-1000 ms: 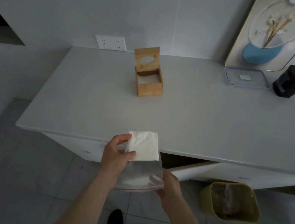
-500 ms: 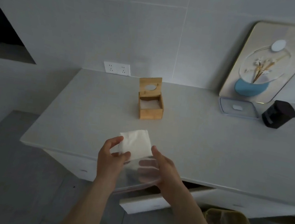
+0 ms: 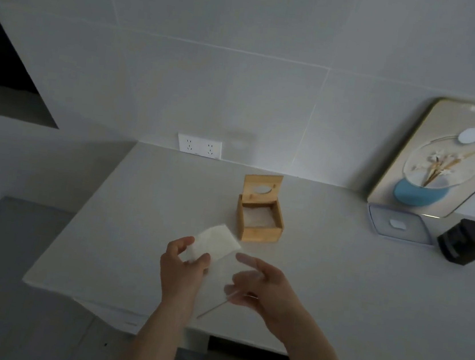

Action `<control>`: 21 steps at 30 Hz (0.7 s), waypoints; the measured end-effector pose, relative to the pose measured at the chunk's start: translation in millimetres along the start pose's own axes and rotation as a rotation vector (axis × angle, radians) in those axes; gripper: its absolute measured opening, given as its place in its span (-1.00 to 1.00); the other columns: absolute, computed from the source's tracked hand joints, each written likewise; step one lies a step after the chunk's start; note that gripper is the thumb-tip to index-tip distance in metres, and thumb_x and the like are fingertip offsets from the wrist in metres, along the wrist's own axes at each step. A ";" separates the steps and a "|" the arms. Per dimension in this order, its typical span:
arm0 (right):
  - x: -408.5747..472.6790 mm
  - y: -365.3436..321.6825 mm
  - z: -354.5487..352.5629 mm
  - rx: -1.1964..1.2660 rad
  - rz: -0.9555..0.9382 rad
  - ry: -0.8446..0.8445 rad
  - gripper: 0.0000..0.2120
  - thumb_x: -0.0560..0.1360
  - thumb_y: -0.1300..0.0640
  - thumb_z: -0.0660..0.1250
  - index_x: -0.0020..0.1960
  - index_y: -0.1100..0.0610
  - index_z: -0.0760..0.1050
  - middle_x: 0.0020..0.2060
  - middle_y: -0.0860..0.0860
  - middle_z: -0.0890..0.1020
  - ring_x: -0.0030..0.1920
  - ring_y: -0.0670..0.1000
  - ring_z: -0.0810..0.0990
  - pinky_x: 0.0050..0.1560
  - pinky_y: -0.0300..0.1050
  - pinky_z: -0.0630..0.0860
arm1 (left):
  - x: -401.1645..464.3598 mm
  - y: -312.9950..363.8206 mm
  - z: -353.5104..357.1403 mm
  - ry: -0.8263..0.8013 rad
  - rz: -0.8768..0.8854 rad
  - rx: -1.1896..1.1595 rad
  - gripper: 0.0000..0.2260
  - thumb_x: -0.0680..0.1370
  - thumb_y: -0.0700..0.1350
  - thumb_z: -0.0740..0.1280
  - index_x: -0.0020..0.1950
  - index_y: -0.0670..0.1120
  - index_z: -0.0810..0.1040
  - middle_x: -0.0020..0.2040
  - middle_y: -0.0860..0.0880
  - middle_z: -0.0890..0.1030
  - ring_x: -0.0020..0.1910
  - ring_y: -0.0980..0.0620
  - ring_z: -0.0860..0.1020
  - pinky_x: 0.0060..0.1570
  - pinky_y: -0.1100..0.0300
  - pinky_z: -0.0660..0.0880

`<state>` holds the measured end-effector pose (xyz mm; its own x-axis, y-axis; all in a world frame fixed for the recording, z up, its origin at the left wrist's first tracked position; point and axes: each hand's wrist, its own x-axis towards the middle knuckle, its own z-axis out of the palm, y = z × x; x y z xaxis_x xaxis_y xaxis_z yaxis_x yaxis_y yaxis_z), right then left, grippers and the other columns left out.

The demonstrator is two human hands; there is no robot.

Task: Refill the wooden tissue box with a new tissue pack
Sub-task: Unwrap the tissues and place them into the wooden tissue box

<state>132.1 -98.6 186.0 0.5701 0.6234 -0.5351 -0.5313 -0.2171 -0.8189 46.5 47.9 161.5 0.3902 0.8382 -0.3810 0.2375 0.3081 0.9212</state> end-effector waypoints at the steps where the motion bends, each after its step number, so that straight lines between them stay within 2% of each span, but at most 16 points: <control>1: 7.7 -7.5 4.9 0.002 -0.010 0.024 -0.56 0.47 0.40 0.42 0.31 0.18 0.49 -0.04 0.33 0.70 -0.05 0.23 0.75 0.05 0.12 0.69 | 11.8 2.7 -1.2 -0.016 0.019 0.087 -0.64 0.48 -0.22 0.49 0.24 -0.02 0.54 0.33 -0.04 0.49 0.03 0.00 0.57 -0.11 0.12 0.62; 5: 39.8 -33.7 20.6 -0.017 -0.060 0.153 -0.57 0.44 0.41 0.47 0.28 0.27 0.51 -0.15 0.35 0.72 -0.20 0.18 0.72 -0.05 0.08 0.71 | 52.5 18.8 -6.0 -0.056 0.099 0.428 -0.77 0.48 0.07 0.48 0.08 0.09 0.56 0.30 -0.04 0.52 0.10 -0.01 0.56 -0.02 0.10 0.50; 8: 59.3 -46.9 27.0 0.010 -0.083 0.217 -0.58 0.40 0.46 0.48 0.24 0.30 0.54 -0.20 0.30 0.68 -0.29 0.15 0.69 -0.21 -0.01 0.71 | 68.1 39.2 -9.2 -0.155 0.243 0.508 -0.81 0.48 0.09 0.47 0.03 0.10 0.59 0.14 0.06 0.62 0.07 0.07 0.63 0.02 0.11 0.54; 11: 72.5 -56.0 32.2 -0.012 -0.090 0.237 -0.60 0.39 0.43 0.51 0.20 0.27 0.57 -0.18 0.34 0.69 -0.30 0.14 0.68 -0.23 -0.03 0.71 | 72.2 65.4 -6.2 -0.407 0.326 0.567 -0.83 0.44 0.11 0.50 -0.07 0.08 0.62 -0.12 0.14 0.71 -0.19 0.24 0.65 -0.06 0.15 0.60; 14: 82.5 -62.5 34.4 -0.053 -0.093 0.275 -0.64 0.39 0.36 0.54 0.15 0.20 0.61 -0.15 0.28 0.74 -0.25 0.19 0.74 -0.23 -0.03 0.69 | 67.6 82.9 3.5 -0.618 0.345 0.694 -0.64 0.31 0.30 0.51 -0.07 0.12 0.56 -0.15 0.12 0.70 -0.23 0.23 0.65 -0.20 0.23 0.59; 17: 88.6 -69.5 29.7 0.014 -0.079 0.276 -0.63 0.38 0.34 0.55 0.16 0.28 0.59 -0.22 0.26 0.74 -0.28 0.14 0.72 -0.25 -0.06 0.66 | 67.0 88.2 14.8 -0.609 0.375 0.711 -0.56 0.27 0.27 0.57 -0.01 0.12 0.53 -0.12 0.13 0.67 -0.24 0.26 0.65 -0.21 0.26 0.60; 19: 90.1 -76.1 22.5 0.090 -0.071 0.243 -0.56 0.40 0.32 0.53 0.25 0.32 0.52 -0.23 0.25 0.74 -0.26 0.10 0.71 -0.21 -0.06 0.66 | 65.9 90.2 24.1 -0.564 0.402 0.683 -0.62 0.32 0.18 0.59 0.00 0.11 0.55 -0.11 0.15 0.68 -0.23 0.26 0.67 -0.13 0.18 0.66; 21: 86.3 -86.2 7.4 0.144 -0.081 0.196 -0.61 0.43 0.35 0.49 0.23 0.28 0.53 -0.21 0.23 0.75 -0.22 0.09 0.74 -0.16 -0.06 0.67 | 59.0 93.7 39.5 -0.539 0.401 0.641 -0.67 0.34 0.16 0.59 -0.02 0.10 0.59 -0.10 0.16 0.70 -0.20 0.26 0.69 -0.10 0.17 0.67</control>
<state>222.4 -20.5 211.9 0.7177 0.4736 -0.5106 -0.5546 -0.0549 -0.8303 126.9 108.5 222.2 0.8721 0.4565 -0.1764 0.3789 -0.4015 0.8338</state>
